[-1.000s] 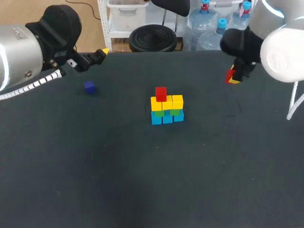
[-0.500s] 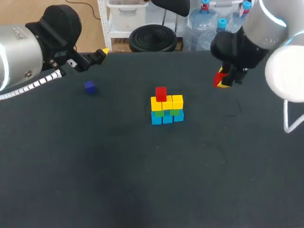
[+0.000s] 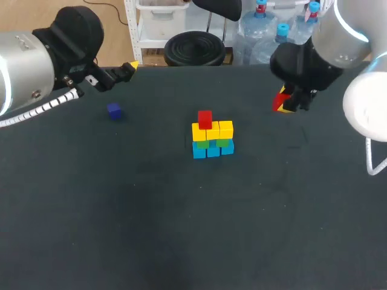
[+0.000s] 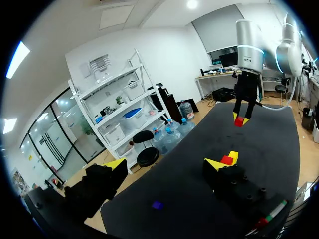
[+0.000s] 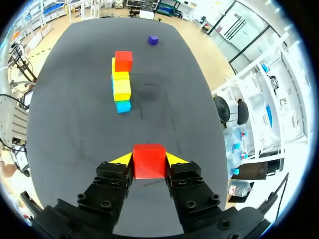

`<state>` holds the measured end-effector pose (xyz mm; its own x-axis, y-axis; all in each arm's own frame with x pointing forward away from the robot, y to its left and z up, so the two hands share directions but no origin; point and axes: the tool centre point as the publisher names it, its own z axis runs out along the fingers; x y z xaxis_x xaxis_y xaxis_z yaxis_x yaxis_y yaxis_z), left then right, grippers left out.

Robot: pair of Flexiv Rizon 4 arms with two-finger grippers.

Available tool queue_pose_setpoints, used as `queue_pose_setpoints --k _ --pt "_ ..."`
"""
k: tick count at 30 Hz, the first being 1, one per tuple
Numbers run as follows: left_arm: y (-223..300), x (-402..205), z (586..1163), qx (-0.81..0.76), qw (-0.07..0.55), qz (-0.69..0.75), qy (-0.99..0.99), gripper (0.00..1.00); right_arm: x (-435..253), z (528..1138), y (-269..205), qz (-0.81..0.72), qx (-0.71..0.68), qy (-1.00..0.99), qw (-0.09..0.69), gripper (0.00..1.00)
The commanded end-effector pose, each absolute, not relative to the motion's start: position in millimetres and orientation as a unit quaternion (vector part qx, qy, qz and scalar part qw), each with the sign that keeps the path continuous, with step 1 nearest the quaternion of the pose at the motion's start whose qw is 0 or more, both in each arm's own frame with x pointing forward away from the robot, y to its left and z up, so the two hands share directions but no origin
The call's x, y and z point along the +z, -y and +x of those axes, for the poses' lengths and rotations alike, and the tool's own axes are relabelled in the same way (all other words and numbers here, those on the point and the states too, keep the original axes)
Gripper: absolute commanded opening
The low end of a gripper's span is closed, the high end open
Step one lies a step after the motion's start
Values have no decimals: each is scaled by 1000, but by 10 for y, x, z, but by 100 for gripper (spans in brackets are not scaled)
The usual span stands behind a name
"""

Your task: Place the blue cubes, place green cubes on the blue cubes, place the yellow cubes on the green cubes, then place the red cubes on the yellow cubes, and place purple cube on the red cubes.

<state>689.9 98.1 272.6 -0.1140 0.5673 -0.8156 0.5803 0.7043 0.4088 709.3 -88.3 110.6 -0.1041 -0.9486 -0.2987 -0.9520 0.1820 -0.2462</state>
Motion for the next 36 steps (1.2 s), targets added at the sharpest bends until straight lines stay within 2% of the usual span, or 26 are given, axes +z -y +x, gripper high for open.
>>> queue_pose_setpoints --k 1,15,36 --pt "-1003 2736 6918 -10 541 389 -746 100 1108 7074 885 -638 2 -743 199 0" --pt "-1003 2736 6918 -10 541 389 -746 100 1108 7151 459 -715 12 -690 113 0" --pt "-1003 2736 6918 -10 541 389 -746 100 1009 7096 -151 -749 49 -653 100 0"
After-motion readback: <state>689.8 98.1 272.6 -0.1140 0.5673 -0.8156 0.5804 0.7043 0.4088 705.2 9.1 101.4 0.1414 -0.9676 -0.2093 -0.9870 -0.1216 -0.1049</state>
